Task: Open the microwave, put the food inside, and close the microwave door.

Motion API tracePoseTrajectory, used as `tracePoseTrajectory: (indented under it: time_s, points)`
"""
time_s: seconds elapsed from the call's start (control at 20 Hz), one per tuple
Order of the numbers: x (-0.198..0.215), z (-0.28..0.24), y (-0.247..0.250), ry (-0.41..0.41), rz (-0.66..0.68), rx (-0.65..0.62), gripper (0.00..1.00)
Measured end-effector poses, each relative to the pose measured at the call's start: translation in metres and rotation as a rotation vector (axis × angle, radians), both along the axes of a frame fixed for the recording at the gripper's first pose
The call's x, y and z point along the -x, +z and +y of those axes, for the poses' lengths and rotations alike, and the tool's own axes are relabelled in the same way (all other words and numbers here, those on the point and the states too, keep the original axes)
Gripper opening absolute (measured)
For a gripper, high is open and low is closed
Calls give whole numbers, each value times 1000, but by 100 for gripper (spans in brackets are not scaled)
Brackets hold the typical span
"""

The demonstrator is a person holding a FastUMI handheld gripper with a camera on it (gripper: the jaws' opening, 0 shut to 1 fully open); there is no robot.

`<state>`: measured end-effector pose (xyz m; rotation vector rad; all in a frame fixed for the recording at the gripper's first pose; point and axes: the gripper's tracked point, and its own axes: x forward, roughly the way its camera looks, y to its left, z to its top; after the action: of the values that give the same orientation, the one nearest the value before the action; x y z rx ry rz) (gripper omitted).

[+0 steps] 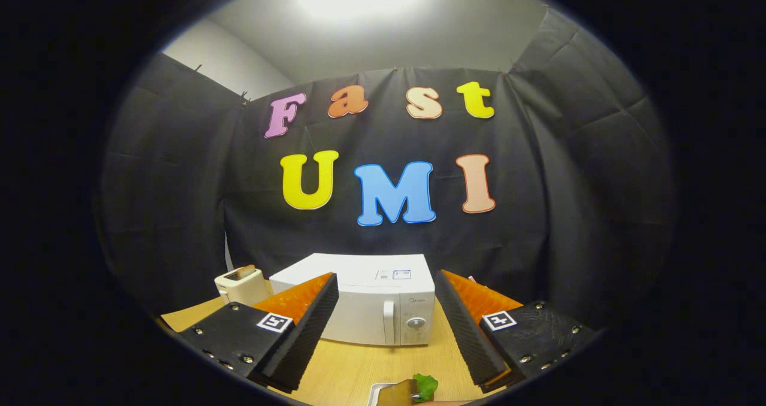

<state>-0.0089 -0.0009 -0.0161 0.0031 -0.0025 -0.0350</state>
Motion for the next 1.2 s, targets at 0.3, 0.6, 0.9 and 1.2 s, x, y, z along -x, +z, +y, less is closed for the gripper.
tracePoseTrajectory:
  time_s: [0.3,0.6,0.9,1.2]
  points:
    - [-42,-8,-52,-3,35,10,100]
    - [-113,21,-122,30,135,-20,100]
    - [-161,17,-165,-21,187,-42,100]
    - [-193,1,-190,-74,221,-27,91]
